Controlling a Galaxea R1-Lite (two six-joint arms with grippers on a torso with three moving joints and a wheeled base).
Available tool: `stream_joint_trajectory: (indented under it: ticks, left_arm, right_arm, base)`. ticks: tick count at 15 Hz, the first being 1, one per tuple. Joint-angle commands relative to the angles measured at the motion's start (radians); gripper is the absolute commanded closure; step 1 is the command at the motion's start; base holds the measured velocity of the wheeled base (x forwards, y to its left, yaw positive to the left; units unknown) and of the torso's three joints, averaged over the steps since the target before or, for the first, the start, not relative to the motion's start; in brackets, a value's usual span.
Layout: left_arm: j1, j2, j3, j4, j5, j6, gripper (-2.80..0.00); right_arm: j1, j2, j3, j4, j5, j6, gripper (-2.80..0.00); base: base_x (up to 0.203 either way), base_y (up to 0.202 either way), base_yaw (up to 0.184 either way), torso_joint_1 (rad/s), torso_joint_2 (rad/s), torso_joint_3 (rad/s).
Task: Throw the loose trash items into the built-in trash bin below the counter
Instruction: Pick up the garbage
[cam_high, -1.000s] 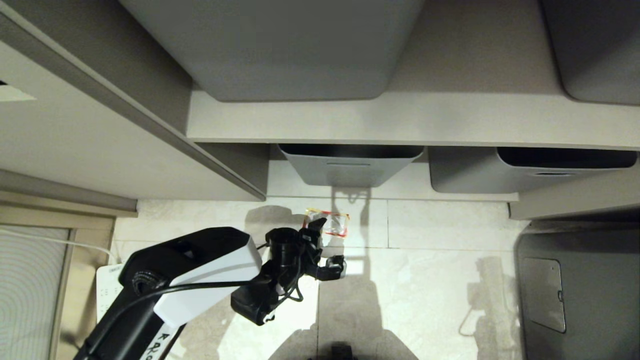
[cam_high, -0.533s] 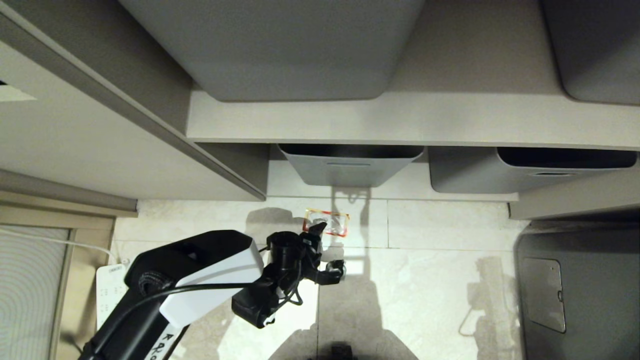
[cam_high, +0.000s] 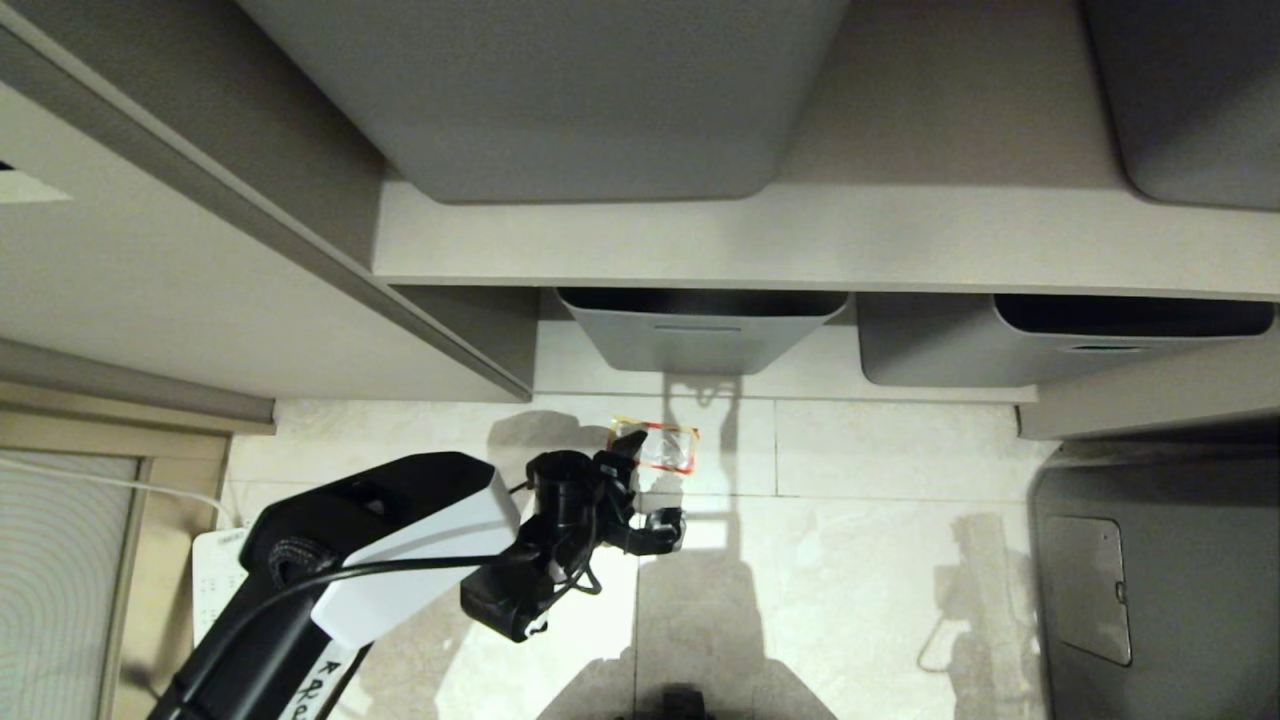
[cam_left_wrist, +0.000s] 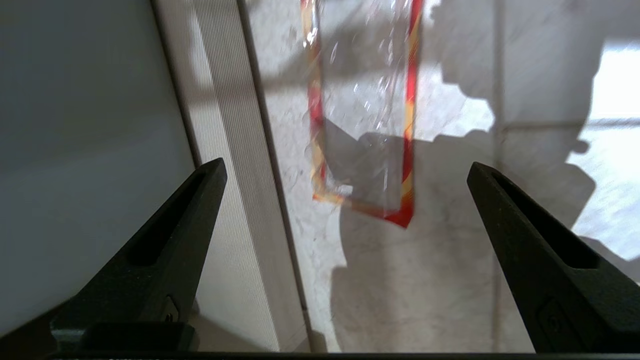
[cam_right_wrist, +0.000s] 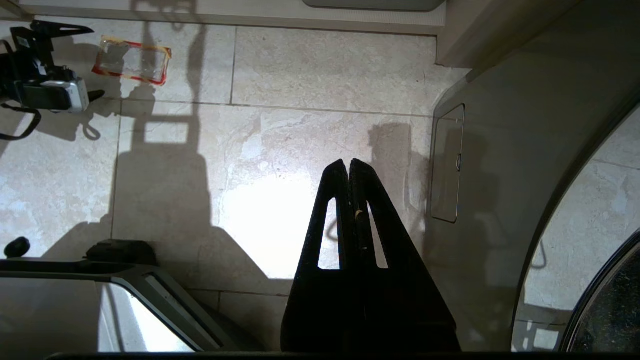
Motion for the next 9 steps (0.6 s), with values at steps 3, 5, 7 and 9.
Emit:
stream_joint_trajectory:
  ticks: [3,5,7,9]
  left_arm:
    - [0.015,-0.005,-0.028,-0.008,-0.001,-0.006,-2.80]
    - [0.016,-0.008,-0.059,-0.011,-0.005,-0.005,-2.80]
    - [0.019,-0.007,-0.094,-0.031,-0.011,-0.037,-2.80]
    - [0.018,-0.020,-0.092,-0.034,-0.012,-0.040,-2.80]
  right_arm:
    - [0.000,-0.002,0.000,0.000,0.000,-0.001,0.00]
    - [0.002,-0.001,0.000,0.000,0.000,-0.001,0.00]
    - [0.000,-0.002,0.000,0.000,0.000,-0.001,0.00]
    - [0.000,-0.002,0.000,0.000,0.000,-0.001,0.00]
  base:
    - [0.000,0.000,0.000,0.000,0.00,0.000]
    - [0.000,0.000,0.000,0.000,0.00,0.000]
    - [0.000,0.000,0.000,0.000,0.00,0.000]
    - [0.000,0.000,0.000,0.000,0.00,0.000]
